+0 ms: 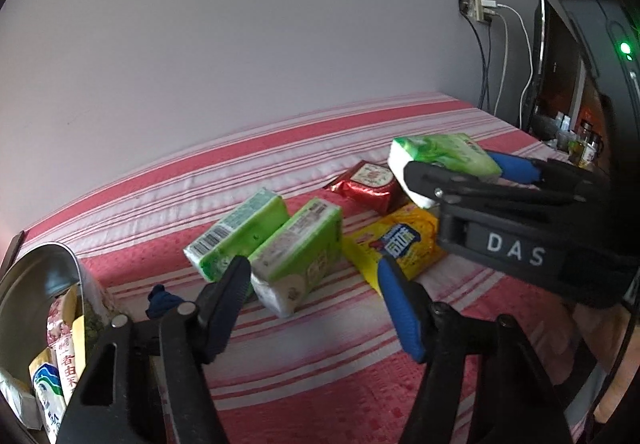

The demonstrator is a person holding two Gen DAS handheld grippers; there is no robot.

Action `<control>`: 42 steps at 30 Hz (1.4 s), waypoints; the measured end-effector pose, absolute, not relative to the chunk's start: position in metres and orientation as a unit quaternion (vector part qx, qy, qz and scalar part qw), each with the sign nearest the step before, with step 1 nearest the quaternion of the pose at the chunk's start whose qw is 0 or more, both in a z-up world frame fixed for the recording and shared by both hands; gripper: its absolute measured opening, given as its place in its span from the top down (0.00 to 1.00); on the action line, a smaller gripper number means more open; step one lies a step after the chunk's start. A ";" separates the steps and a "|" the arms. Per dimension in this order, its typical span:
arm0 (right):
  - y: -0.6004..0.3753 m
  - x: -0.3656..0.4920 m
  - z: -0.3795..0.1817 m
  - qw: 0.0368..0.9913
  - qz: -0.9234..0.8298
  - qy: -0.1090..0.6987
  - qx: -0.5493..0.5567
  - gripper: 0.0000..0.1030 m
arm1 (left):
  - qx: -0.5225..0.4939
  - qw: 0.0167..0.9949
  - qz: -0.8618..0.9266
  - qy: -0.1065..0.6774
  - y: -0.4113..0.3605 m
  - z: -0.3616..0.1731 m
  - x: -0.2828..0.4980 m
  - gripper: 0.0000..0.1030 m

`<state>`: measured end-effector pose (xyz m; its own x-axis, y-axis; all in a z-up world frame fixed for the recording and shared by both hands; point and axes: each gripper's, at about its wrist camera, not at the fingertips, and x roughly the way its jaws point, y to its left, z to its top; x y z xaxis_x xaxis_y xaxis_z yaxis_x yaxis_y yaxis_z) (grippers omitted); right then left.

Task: Organize objects
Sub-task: 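Grasp the small green carton with the left gripper while the right gripper holds the tissue pack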

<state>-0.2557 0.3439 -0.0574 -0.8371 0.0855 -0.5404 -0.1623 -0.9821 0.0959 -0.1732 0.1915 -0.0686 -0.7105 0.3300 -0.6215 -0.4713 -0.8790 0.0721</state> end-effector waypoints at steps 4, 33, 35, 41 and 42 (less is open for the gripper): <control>0.342 -0.254 -0.057 0.066 0.956 0.066 -0.277 0.27 | -0.315 0.207 0.920 0.107 0.189 -0.068 -0.181 0.35; 0.343 -0.246 -0.053 0.065 0.963 0.065 -0.252 0.27 | -0.301 0.206 0.924 0.118 0.188 -0.069 -0.171 0.77; 0.343 -0.244 -0.052 0.065 0.965 0.063 -0.248 0.27 | -0.293 0.203 0.927 0.117 0.188 -0.067 -0.168 0.77; 0.340 -0.240 -0.050 0.066 0.968 0.056 -0.237 0.27 | -0.271 0.186 0.938 0.113 0.186 -0.064 -0.161 0.77; 0.340 -0.240 -0.049 0.066 0.968 0.055 -0.235 0.27 | -0.268 0.183 0.939 0.110 0.185 -0.063 -0.161 0.77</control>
